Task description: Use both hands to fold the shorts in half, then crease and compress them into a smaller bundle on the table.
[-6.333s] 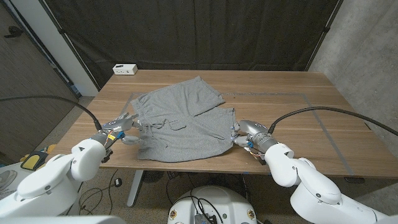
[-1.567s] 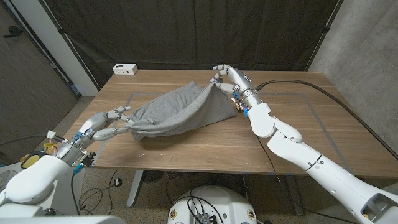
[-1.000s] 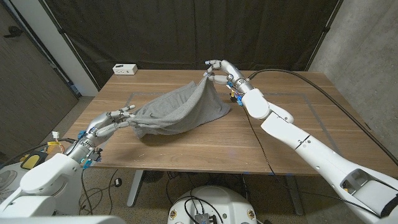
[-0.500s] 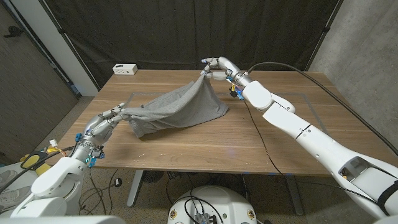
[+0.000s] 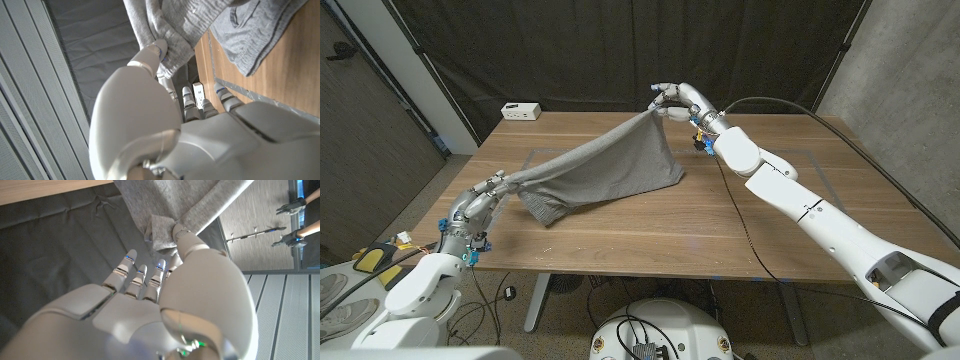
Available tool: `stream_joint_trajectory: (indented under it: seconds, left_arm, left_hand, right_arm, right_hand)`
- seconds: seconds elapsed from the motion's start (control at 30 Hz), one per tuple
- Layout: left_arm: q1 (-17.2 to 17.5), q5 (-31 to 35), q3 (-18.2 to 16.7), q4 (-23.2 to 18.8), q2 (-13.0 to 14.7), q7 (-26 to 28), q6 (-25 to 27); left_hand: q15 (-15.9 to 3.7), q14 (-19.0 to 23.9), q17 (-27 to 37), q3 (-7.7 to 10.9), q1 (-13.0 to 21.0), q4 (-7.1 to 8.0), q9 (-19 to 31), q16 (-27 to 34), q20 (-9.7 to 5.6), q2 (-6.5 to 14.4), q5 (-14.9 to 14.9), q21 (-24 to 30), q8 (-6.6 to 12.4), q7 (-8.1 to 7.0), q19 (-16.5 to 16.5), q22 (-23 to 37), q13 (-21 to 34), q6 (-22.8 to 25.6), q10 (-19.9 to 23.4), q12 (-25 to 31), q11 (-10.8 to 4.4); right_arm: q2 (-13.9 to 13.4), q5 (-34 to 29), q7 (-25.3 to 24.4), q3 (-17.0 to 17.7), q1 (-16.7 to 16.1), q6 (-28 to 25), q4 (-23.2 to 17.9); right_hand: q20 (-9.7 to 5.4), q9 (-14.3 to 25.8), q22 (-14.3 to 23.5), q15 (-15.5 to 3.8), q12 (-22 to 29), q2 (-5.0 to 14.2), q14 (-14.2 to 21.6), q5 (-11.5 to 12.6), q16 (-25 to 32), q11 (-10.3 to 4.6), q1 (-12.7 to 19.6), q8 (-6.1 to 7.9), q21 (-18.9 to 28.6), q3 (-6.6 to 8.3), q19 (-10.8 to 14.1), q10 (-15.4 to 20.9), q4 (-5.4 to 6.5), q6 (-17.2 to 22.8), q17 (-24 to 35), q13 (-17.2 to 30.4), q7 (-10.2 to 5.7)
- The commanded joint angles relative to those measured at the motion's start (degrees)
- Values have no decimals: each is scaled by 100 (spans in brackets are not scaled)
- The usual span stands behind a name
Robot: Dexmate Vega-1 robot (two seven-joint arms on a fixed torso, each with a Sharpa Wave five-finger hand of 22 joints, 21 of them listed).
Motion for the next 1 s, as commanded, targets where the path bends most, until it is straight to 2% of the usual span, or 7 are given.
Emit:
stream_joint_trajectory:
  seconds: [0.03,0.07,0.53,0.9,1.0]
  left_arm:
    - [80,-213,90,-295,-113,812,413]
    - [73,-261,102,-304,-146,865,433]
    - [-133,-522,335,-260,-288,1201,422]
    - [-352,-506,579,-102,-528,1645,205]
    - [-424,-488,651,-41,-571,1756,156]
  left_hand:
    - [-32,-24,24,57,-55,-11,812,12,-13,-3,67,45,231,573,36,23,18,583,52,18,-6]
    - [-37,-17,24,62,-57,-11,822,14,-26,-5,73,55,235,578,58,24,18,577,56,20,-8]
    - [-30,49,22,111,-93,-14,938,32,-13,-35,143,124,272,534,182,28,17,498,92,37,21]
    - [-31,113,22,141,-125,-8,1014,45,12,-50,193,177,294,527,281,30,18,445,125,50,21]
    - [-30,133,22,148,-133,-8,1033,48,9,-55,205,194,301,500,314,30,18,436,142,56,13]
  right_arm:
    - [245,36,-242,-26,192,117,351]
    - [252,104,-106,-50,269,77,402]
    - [711,95,70,-414,968,33,1345]
    - [1021,76,32,-610,1390,139,2000]
    - [1164,59,93,-708,1615,102,2336]
  right_hand:
    - [-44,4,15,-310,32,11,59,7,46,-16,-41,17,38,70,21,13,-8,-50,27,18,-9]
    - [-45,3,15,-311,33,11,59,7,46,-16,-42,19,39,72,21,12,-8,-47,27,19,-6]
    - [-45,-6,14,-314,46,15,59,13,52,-10,-60,23,43,105,14,27,-10,-57,33,19,-3]
    - [-48,-15,14,-314,50,17,61,17,57,-14,-72,29,44,134,4,29,-13,-56,36,20,5]
    - [-51,-18,14,-315,53,18,59,17,57,-18,-76,30,45,141,4,35,-13,-53,37,20,1]
